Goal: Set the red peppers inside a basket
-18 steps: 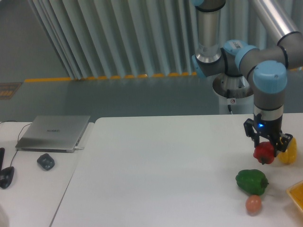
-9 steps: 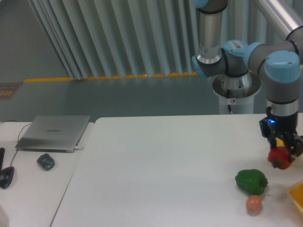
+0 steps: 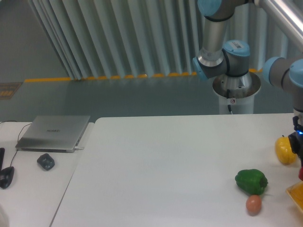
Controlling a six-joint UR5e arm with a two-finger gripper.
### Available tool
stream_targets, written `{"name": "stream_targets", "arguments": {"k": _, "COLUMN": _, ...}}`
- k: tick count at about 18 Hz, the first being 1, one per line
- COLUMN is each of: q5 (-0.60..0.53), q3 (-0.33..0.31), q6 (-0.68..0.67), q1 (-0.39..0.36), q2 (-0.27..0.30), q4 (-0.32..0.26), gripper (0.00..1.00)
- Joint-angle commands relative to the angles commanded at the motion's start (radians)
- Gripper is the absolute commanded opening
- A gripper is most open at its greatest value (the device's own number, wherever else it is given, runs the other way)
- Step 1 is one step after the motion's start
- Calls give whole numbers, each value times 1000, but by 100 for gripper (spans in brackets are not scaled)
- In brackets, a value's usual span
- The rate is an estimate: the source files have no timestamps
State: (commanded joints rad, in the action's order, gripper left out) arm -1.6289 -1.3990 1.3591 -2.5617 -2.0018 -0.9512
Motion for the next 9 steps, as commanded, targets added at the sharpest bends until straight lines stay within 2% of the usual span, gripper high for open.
{"name": "stream_targets", "arguments": {"k": 3, "q5": -86, "q3": 0, "q6": 0, "q1": -3, "q2": -11, "q4": 5, "gripper": 44}}
{"name": "stream_targets", "arguments": {"k": 4, "q5": -94, "q3": 0, "q6": 0, "q1": -3, "q2": -14, "q4": 5, "gripper": 51}}
{"name": "stream_targets", "arguments": {"k": 5, "q5": -94, "q3": -2, "q6": 3, "q1": -2, "q2": -14, "q4": 5, "gripper": 86}}
{"name": "stream_targets", "arguments": {"k": 6, "q5": -98, "q3": -9, "q6": -1, "q1": 0, "q2": -14, "q4": 6, "gripper": 100}}
{"name": "stream_targets", "arguments": {"k": 9, "q5": -103, "q3": -15, "q6": 0, "q1": 2, "q2": -9, "q4": 5, "gripper": 100}}
